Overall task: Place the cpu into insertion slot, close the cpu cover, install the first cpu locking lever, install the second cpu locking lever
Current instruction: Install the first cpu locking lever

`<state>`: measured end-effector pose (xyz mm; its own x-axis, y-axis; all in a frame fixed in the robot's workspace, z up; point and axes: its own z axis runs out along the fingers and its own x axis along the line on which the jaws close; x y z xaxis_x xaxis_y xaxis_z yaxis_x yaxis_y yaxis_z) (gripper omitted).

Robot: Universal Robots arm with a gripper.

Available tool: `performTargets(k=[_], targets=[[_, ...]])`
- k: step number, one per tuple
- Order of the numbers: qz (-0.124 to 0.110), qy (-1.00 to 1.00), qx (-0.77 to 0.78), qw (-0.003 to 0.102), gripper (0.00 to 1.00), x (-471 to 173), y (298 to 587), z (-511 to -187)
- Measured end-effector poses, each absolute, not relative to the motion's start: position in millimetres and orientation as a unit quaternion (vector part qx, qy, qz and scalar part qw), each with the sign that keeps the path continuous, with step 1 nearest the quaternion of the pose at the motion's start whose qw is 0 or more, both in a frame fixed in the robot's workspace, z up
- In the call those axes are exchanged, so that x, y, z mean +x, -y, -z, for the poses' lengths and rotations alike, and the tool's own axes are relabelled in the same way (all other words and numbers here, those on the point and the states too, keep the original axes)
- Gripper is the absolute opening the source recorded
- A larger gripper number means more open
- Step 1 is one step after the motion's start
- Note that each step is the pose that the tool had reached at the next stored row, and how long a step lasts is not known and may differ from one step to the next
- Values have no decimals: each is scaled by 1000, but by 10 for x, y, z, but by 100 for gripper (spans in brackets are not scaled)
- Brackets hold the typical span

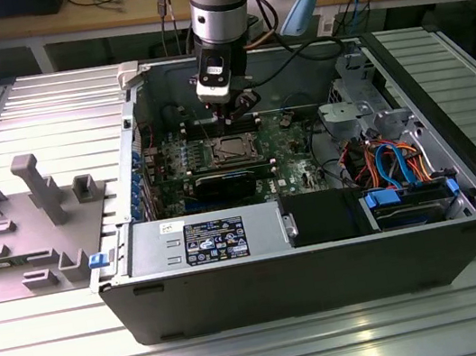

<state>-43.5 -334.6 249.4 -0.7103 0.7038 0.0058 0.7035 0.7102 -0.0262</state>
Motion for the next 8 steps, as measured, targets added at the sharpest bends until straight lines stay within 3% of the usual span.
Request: performTargets(k=[8], targets=[[-11,925,-379,8,11,-435,3346,-2494]])
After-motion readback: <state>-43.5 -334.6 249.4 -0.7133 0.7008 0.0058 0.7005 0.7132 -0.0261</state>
